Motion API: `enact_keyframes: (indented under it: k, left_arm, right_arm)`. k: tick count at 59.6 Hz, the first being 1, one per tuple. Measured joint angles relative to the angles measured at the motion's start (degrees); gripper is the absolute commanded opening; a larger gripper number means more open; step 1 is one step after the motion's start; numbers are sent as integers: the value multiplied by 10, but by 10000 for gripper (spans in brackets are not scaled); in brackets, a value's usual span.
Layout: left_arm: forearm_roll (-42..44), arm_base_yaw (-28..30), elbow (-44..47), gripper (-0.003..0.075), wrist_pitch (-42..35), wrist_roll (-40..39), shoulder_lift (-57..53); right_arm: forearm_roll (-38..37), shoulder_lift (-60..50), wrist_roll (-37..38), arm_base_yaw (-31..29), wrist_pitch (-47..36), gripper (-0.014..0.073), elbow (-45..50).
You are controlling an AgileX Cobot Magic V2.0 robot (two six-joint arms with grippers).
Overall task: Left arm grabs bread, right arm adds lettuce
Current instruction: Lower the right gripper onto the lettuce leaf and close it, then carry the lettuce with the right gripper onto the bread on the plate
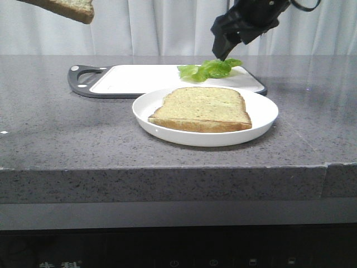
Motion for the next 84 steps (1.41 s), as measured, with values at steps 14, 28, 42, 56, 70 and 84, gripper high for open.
enact_keyframes:
  k: [14,28,42,56,70,84]
  left_arm:
    - [0,0,0,-20,-3,0,0]
    - [0,0,0,-20,-4,0,0]
    - [0,0,0,-20,-4,0,0]
    - [0,0,0,-20,-4,0,0]
    - [0,0,0,-20,-4,0,0]
    - [0,0,0,-20,-4,0,0]
  right_arm:
    - [0,67,-3,0,37,512,-76]
    - [0,76,-4,0,46,81,-79]
    - [0,76,-5,0,46,-56,-81]
    - [7,62,-5,0,63,-57,-81]
    - [48,-4,-5,0,87,-60,-81]
    - [56,-127,-5,17,40,-60,43]
